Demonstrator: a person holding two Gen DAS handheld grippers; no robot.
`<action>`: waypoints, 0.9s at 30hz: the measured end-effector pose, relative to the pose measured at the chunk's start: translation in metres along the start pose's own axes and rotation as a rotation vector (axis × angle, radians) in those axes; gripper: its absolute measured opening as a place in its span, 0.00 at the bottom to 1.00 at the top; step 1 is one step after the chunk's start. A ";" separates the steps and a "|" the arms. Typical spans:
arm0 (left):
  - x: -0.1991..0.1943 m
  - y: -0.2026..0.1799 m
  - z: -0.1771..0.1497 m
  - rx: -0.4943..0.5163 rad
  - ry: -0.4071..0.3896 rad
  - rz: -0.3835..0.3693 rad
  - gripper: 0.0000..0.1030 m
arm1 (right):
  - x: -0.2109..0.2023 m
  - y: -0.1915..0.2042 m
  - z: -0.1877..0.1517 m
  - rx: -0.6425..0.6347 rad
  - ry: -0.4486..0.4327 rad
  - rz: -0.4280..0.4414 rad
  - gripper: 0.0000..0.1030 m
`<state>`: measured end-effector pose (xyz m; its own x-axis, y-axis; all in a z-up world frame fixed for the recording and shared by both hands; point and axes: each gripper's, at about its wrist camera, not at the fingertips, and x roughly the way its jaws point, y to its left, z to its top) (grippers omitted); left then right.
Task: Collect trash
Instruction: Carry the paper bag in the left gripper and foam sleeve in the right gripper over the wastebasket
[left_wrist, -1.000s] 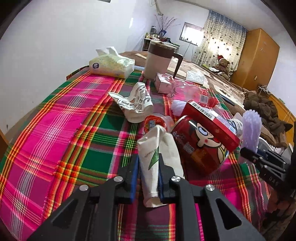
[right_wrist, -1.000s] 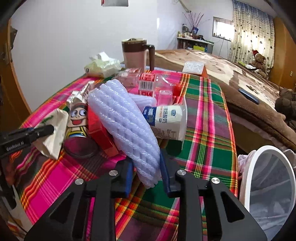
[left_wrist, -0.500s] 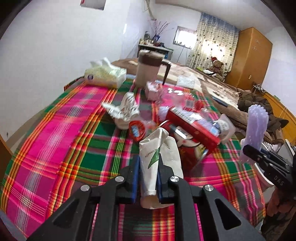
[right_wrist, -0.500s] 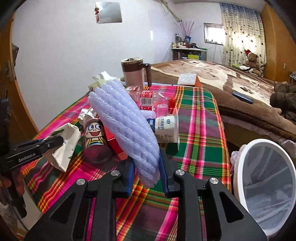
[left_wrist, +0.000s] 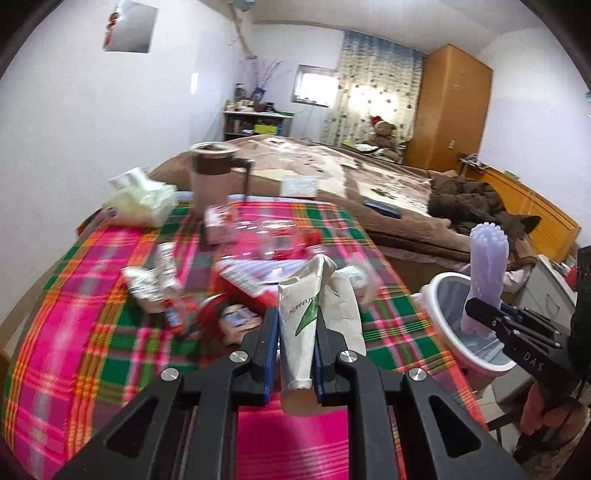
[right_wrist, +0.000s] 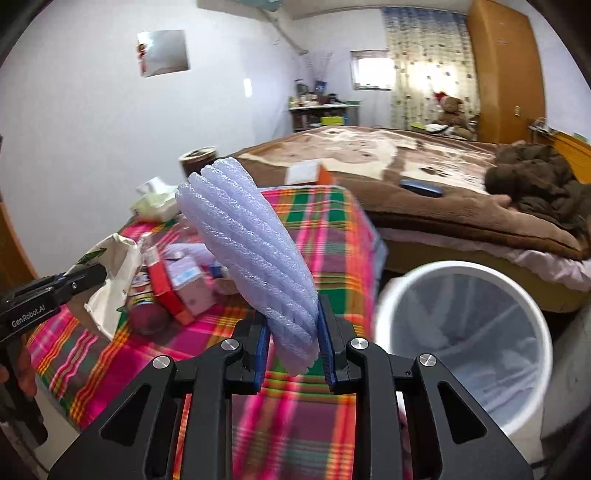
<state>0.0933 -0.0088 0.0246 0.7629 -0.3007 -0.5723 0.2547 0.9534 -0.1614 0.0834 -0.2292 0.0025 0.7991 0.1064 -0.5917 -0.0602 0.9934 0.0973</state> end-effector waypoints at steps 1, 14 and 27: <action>0.004 -0.009 0.003 0.013 0.000 -0.018 0.16 | -0.001 -0.004 0.000 0.006 0.002 -0.013 0.24; 0.047 -0.103 0.020 0.117 0.025 -0.185 0.16 | -0.007 -0.061 -0.011 0.130 0.025 -0.195 0.24; 0.092 -0.190 0.018 0.239 0.093 -0.279 0.16 | 0.002 -0.111 -0.028 0.213 0.118 -0.347 0.24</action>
<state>0.1257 -0.2178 0.0169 0.5897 -0.5345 -0.6054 0.5852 0.7994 -0.1357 0.0753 -0.3376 -0.0317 0.6754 -0.2162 -0.7050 0.3351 0.9416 0.0322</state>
